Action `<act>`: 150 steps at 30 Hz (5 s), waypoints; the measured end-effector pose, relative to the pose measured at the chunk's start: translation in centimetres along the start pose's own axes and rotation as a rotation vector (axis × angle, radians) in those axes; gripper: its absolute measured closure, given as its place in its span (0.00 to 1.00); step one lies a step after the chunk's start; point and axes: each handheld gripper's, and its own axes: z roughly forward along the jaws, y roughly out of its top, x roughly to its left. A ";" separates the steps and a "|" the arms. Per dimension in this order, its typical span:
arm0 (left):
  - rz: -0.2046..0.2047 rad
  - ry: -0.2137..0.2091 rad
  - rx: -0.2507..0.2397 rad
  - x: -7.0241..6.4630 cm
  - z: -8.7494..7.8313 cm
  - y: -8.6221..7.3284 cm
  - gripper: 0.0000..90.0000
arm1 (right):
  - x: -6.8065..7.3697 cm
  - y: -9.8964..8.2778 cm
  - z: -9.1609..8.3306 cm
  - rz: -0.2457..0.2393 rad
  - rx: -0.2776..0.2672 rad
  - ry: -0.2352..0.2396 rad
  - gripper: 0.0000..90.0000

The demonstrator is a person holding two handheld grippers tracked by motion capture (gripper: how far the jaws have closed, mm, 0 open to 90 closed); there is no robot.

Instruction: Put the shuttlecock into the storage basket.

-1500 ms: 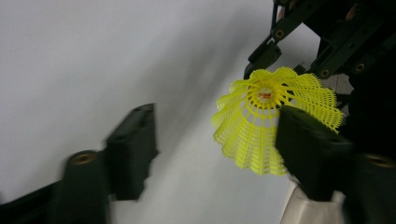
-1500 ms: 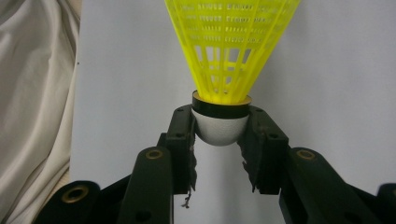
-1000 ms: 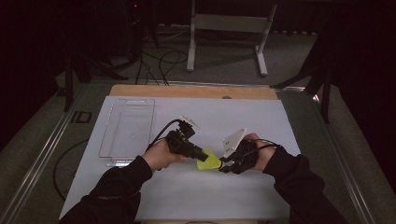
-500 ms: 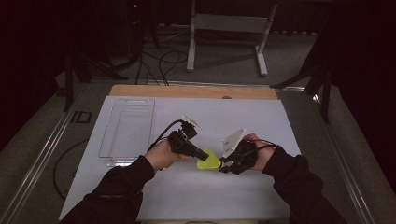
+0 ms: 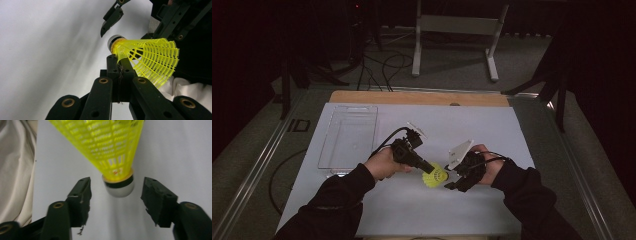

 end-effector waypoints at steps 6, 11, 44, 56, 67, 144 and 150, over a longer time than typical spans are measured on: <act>-0.015 0.021 0.017 0.1 -0.5 -0.2 1.00 | -0.1 -0.4 0.4 0.050 -0.013 -0.025 0.15; -0.037 0.039 0.032 0.1 -1.2 -0.2 1.00 | 0.0 -0.9 0.4 0.083 -0.046 -0.055 0.11; -0.162 0.160 0.032 1.5 -9.3 -3.7 1.00 | 1.0 -7.8 -0.2 0.233 -0.300 -0.155 0.10; -0.220 0.215 0.007 2.0 -13.2 -6.0 1.00 | 1.6 -10.6 -0.2 0.281 -0.342 -0.179 0.10; -0.271 0.262 -0.026 2.1 -16.6 -8.3 1.00 | 2.0 -12.1 -0.5 0.303 -0.356 -0.194 0.10; -0.633 0.468 0.158 9.4 -19.6 -17.6 1.00 | 2.5 -13.9 0.2 0.345 -0.350 -0.176 0.10; -0.628 0.488 0.161 9.5 -19.4 -17.3 0.98 | 2.5 -13.9 0.3 0.345 -0.348 -0.174 0.10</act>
